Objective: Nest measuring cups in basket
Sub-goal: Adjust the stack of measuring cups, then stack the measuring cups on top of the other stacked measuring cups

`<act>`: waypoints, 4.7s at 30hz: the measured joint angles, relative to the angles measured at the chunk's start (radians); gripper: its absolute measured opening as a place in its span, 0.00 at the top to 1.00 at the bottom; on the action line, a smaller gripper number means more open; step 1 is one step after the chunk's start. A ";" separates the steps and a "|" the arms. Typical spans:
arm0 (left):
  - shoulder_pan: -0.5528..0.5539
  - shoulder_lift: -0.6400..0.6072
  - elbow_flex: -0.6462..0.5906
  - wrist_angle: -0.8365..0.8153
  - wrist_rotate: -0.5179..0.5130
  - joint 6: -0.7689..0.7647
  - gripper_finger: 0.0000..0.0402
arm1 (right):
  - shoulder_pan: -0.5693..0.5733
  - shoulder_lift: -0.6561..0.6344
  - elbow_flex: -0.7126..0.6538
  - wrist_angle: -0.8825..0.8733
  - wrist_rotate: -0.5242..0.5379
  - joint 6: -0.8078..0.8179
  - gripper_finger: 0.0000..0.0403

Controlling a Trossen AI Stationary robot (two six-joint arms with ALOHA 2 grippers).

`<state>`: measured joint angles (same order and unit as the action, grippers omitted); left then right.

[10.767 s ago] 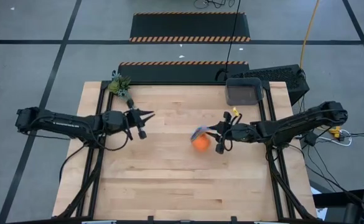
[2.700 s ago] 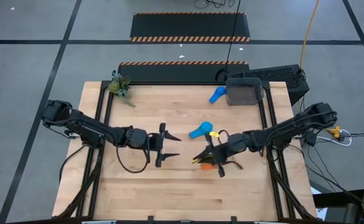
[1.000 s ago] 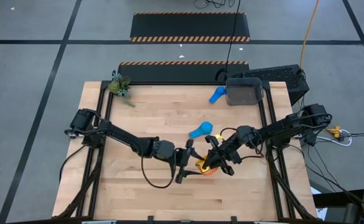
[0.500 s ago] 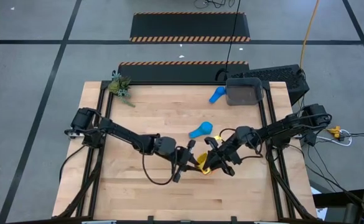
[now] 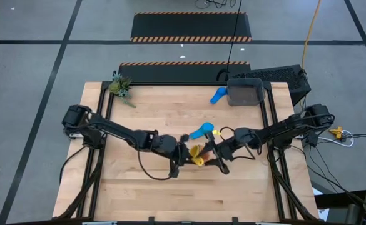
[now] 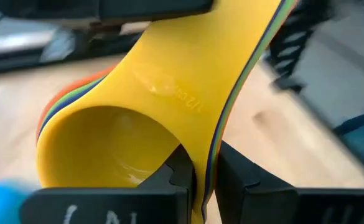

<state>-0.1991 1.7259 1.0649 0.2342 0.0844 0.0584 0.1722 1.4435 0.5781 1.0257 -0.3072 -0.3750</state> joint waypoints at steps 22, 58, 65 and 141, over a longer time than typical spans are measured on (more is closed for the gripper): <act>0.021 -0.146 0.000 -0.810 -0.589 -0.455 0.91 | -0.001 -0.213 0.002 -0.601 0.867 0.183 0.42; 0.147 0.022 -0.001 -0.870 -0.356 -0.512 0.75 | 0.000 -0.220 0.002 -0.642 0.936 0.235 0.42; 0.170 0.021 -0.001 -0.868 -0.364 -0.506 0.59 | 0.007 -0.198 0.002 -0.643 0.935 0.307 0.42; 0.102 -0.388 -0.184 -0.657 -0.526 -0.270 0.51 | -0.073 0.505 0.372 -0.912 0.935 0.413 0.59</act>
<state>-0.0967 1.3380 0.8806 -0.4229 -0.4412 -0.2119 0.0994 1.9484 0.9505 0.1137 0.6279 0.0377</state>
